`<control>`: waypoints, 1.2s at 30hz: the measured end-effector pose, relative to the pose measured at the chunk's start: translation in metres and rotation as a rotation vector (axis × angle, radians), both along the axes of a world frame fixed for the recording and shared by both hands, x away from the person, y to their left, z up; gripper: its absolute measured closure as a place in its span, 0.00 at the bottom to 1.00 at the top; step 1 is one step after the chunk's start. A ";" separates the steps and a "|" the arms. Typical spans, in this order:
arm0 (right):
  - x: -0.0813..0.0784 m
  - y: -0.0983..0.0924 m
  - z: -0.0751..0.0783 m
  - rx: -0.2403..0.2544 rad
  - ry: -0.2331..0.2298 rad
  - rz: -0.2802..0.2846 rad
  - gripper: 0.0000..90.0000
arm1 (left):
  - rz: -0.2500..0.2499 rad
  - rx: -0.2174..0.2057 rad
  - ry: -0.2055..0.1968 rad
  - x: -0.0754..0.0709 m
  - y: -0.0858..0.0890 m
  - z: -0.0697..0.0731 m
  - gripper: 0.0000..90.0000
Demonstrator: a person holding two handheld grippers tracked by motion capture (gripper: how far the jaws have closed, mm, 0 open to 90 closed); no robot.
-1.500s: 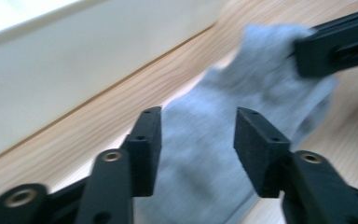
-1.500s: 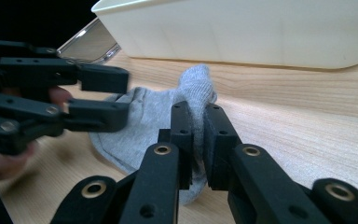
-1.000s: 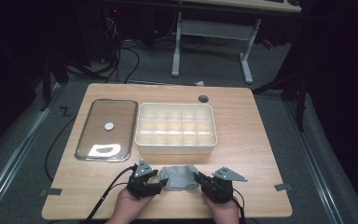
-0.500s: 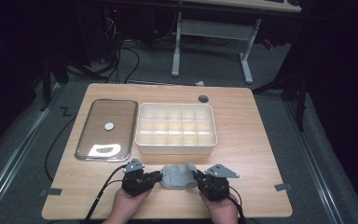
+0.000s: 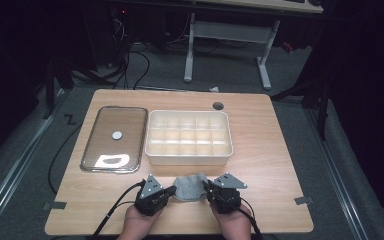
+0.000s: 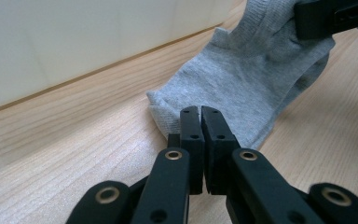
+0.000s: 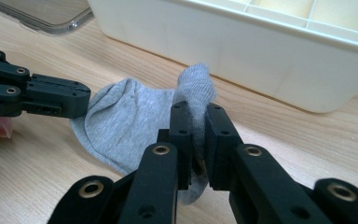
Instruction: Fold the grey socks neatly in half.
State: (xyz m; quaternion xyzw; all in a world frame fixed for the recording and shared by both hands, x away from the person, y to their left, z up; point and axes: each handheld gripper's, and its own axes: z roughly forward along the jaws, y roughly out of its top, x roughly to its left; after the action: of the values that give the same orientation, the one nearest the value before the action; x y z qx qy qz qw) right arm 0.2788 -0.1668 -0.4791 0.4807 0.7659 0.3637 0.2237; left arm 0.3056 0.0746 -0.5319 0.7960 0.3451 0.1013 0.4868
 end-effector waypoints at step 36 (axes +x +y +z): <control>0.031 0.052 -0.027 0.098 0.083 0.135 0.92 | 0.027 0.045 0.101 0.005 0.021 0.001 1.00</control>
State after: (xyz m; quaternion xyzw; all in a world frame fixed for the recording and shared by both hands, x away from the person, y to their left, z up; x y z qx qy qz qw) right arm 0.3097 -0.1146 -0.5065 0.4532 0.7862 0.3949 0.1430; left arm 0.3107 0.0956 -0.5313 0.8062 0.3774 0.0755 0.4494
